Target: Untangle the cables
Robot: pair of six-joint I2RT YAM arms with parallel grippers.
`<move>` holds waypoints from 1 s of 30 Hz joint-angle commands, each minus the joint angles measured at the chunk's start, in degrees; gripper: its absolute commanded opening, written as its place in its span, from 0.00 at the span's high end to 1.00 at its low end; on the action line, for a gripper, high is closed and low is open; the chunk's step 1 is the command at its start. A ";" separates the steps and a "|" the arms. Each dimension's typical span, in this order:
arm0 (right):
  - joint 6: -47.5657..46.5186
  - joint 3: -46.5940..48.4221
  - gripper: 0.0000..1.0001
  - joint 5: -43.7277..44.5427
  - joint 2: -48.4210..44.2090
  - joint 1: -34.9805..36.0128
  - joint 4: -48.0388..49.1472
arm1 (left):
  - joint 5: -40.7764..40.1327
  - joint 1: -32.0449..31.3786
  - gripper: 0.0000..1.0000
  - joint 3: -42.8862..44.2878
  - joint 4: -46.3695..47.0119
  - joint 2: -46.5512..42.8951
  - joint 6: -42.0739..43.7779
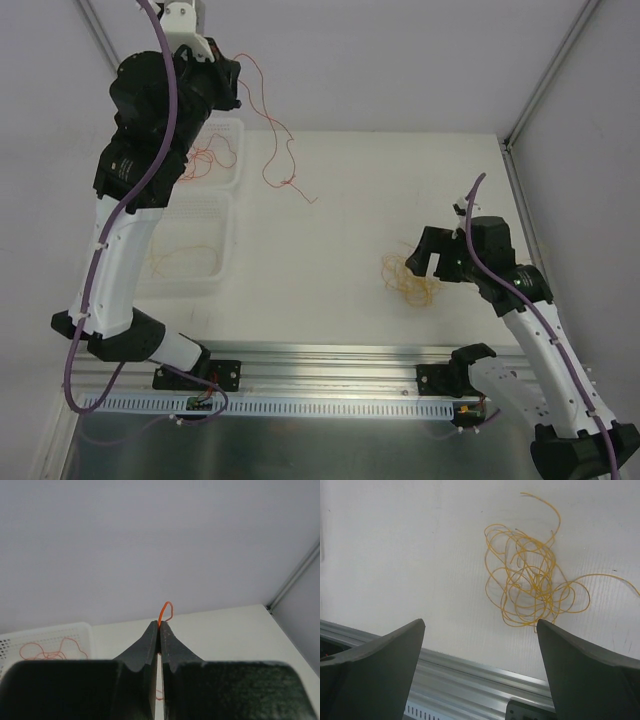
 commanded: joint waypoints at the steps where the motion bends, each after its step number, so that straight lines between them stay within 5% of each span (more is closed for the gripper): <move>1: -2.37 1.81 0.00 -1.08 -2.44 0.48 -2.01 | 0.10 3.37 1.00 3.21 10.10 2.53 3.45; 13: -2.55 -0.21 0.00 -3.45 -2.45 0.39 -1.92 | -0.25 16.90 1.00 6.38 27.06 9.12 4.25; 23: -3.52 0.23 0.00 -3.01 -0.25 0.56 -2.01 | 0.72 27.19 1.00 6.74 32.34 14.57 0.91; 30: -3.43 0.32 0.00 -3.45 2.38 0.39 -1.57 | -0.60 30.79 1.00 -3.26 38.93 18.53 3.28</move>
